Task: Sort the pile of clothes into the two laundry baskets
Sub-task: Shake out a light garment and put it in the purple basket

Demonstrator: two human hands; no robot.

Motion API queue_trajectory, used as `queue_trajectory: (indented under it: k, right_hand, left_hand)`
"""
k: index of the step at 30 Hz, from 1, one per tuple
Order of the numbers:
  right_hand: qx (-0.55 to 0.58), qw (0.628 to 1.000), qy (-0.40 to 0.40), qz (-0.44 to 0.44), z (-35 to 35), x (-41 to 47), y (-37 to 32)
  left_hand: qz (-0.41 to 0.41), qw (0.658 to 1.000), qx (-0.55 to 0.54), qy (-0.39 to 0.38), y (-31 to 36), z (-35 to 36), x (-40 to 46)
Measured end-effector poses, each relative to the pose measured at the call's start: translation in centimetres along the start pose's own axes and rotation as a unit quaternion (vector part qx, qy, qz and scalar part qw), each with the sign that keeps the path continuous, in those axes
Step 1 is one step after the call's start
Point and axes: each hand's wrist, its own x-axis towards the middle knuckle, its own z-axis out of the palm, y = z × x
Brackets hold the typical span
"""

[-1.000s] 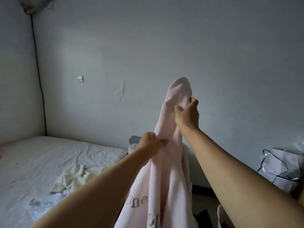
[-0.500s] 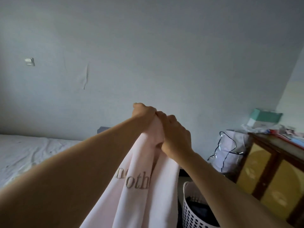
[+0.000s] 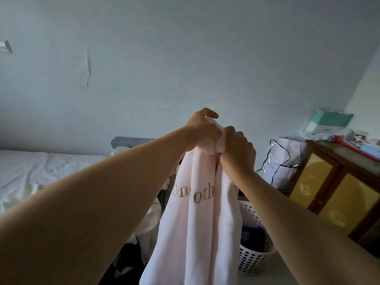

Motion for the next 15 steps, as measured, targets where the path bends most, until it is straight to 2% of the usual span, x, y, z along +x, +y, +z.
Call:
queue_trajectory:
  k: [8,12,15]
  right_hand:
    - [0.008,0.999,-0.007,0.050,5.3,-0.3,2.6]
    - [0.010,0.998,-0.014,0.054,9.1,-2.8,3.6]
    - [0.009,0.997,-0.051,0.060,12.1,-5.6,4.0]
  left_hand:
    - [0.018,1.000,-0.018,0.003,-4.1,3.1,1.8]
    - [-0.016,1.000,-0.027,0.005,-8.1,4.4,1.3]
    - [-0.051,0.998,-0.040,0.005,-12.1,5.2,0.5]
